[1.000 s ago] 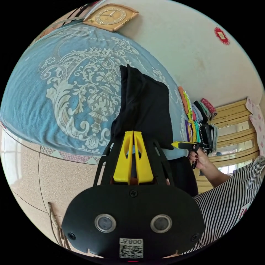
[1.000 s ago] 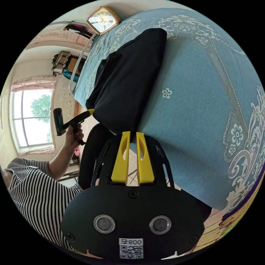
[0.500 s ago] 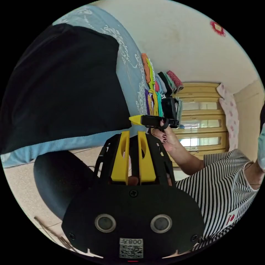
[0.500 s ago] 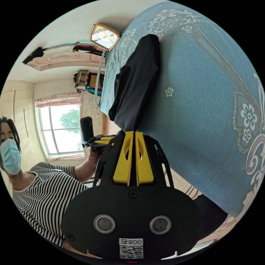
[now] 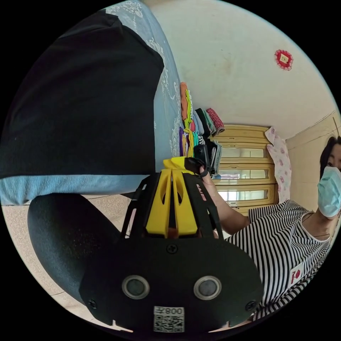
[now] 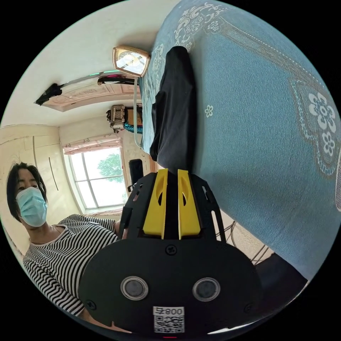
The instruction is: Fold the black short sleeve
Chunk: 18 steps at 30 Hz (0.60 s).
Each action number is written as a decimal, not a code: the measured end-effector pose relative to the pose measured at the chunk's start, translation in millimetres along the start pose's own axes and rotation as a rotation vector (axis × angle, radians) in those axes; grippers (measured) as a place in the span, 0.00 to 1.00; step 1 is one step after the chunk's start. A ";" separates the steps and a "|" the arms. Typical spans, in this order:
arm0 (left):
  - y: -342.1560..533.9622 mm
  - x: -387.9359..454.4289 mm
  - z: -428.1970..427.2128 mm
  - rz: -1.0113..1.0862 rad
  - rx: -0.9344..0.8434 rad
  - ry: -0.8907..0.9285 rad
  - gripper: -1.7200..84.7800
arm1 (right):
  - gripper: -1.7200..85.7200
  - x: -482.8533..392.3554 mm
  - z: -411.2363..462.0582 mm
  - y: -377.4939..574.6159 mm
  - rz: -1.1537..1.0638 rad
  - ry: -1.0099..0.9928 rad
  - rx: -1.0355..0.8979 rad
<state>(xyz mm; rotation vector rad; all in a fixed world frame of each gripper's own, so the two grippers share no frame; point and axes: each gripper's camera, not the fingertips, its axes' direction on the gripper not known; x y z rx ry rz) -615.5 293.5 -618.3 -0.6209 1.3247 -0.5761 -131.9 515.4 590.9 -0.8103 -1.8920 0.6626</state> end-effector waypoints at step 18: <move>-13.5 -14.3 7.8 -0.130 -0.037 -0.080 0.04 | 0.11 24.5 -28.5 24.7 0.047 0.081 -0.018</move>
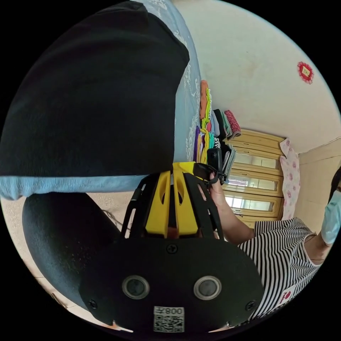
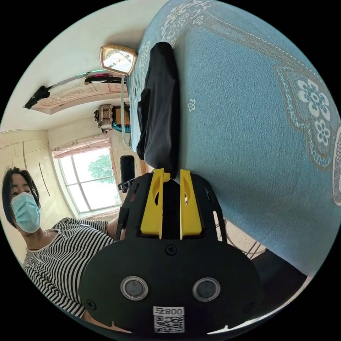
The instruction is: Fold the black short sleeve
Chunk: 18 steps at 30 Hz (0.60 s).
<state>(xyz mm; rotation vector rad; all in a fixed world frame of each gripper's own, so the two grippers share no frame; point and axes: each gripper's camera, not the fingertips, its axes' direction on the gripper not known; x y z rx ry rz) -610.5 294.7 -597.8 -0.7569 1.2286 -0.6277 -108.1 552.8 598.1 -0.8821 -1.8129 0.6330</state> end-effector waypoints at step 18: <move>52.5 -5.8 -109.4 -0.033 0.252 0.092 0.11 | 0.04 -19.9 -28.6 48.2 -0.047 -0.246 0.042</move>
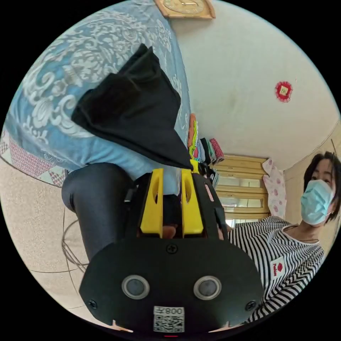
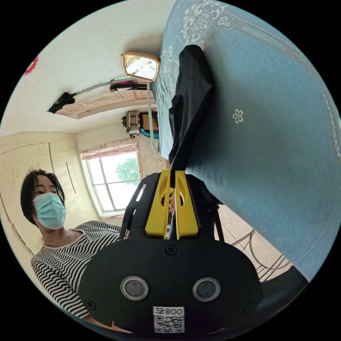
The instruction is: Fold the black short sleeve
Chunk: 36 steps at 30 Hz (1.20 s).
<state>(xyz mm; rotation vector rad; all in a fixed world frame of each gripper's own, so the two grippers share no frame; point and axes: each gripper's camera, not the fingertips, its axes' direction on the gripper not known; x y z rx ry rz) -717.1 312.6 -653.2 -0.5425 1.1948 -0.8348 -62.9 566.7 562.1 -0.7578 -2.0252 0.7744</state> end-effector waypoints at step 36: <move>89.2 83.8 29.1 0.110 0.303 0.246 0.05 | 0.04 -131.2 -128.4 287.7 -0.221 0.140 0.060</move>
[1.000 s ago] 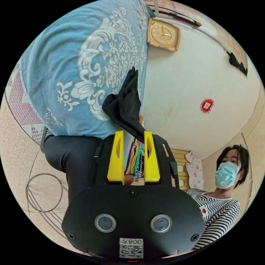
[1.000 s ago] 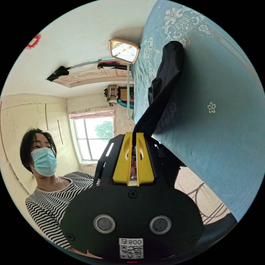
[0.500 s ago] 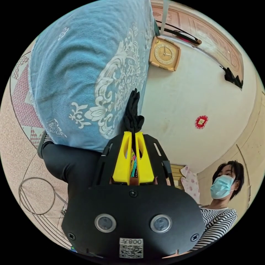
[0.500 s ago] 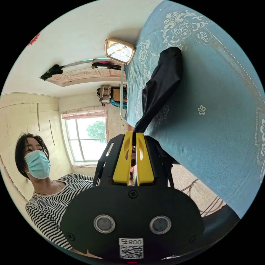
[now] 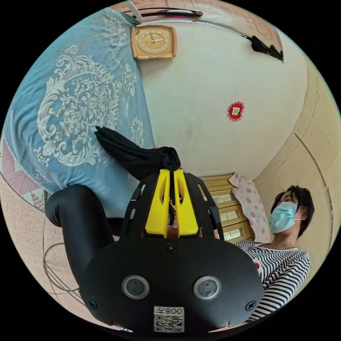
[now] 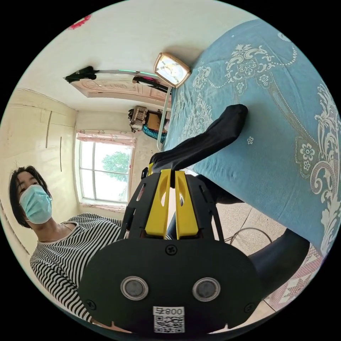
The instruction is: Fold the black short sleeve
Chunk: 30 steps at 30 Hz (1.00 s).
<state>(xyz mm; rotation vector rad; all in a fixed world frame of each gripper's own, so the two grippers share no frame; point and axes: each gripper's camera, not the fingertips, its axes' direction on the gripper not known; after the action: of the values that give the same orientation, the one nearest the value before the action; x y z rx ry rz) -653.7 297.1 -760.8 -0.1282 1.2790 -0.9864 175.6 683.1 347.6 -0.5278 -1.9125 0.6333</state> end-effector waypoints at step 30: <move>112.7 153.1 531.9 0.448 -0.376 0.171 0.05 | 0.04 -169.2 -434.3 247.5 -0.343 0.176 0.480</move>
<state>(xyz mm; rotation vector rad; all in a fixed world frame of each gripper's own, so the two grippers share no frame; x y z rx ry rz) -152.8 35.9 -758.9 -0.0425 1.5567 -0.3745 660.1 854.1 226.8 0.0501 -1.5620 0.7581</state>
